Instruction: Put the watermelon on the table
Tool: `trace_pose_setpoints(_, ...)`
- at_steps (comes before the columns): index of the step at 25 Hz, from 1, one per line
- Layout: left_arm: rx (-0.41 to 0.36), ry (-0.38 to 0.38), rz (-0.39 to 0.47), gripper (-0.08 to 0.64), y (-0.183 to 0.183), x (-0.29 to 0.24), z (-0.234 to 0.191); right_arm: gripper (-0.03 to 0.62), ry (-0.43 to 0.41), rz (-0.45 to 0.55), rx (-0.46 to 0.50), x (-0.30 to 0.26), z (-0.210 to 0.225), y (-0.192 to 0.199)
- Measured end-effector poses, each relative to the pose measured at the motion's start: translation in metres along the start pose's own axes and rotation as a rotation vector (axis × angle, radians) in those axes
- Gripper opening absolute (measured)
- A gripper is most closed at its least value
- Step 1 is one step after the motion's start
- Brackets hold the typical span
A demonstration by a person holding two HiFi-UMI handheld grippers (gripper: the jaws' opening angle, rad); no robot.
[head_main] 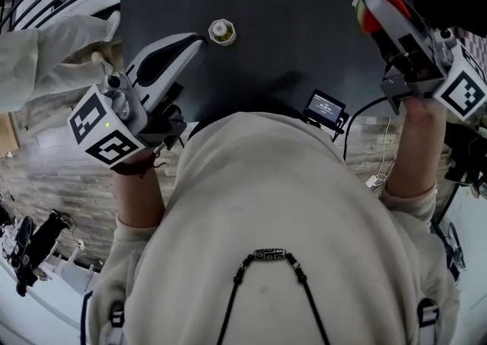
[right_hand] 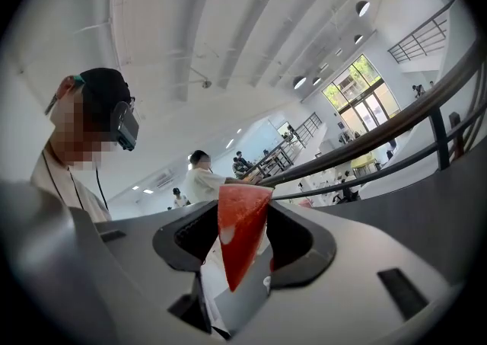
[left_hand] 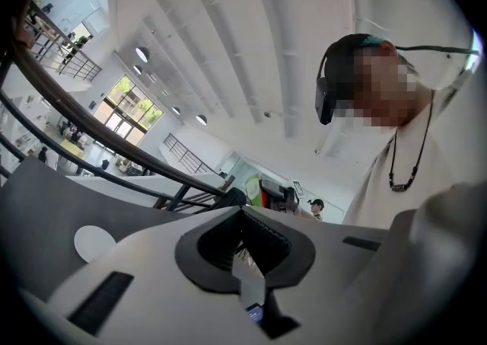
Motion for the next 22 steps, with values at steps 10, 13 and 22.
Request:
trace_pose_setpoints(10,-0.027,0.001,0.001,0.006,0.014,0.008,0.009,0.206,-0.002,0.001,0.063,-0.002,-0.007,-0.004)
trace_pose_setpoints(13,-0.036,-0.013,0.000,0.006,0.016,0.009,0.022,0.205,-0.008,0.004,0.079,-0.003,-0.007,-0.006)
trace_pose_setpoints(22,-0.052,0.085,-0.055,0.006,0.014,-0.010,0.003,0.206,0.094,0.067,0.105,0.005,0.013,-0.008)
Point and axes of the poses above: the fingertips, and each gripper's own axes: x backward along the fingers, z to its right, y out of its underside, the point moved 6 cm from there along x, backward along the fingers, and after that the axes turned 10 degrees about y, right-handed, at the moved point
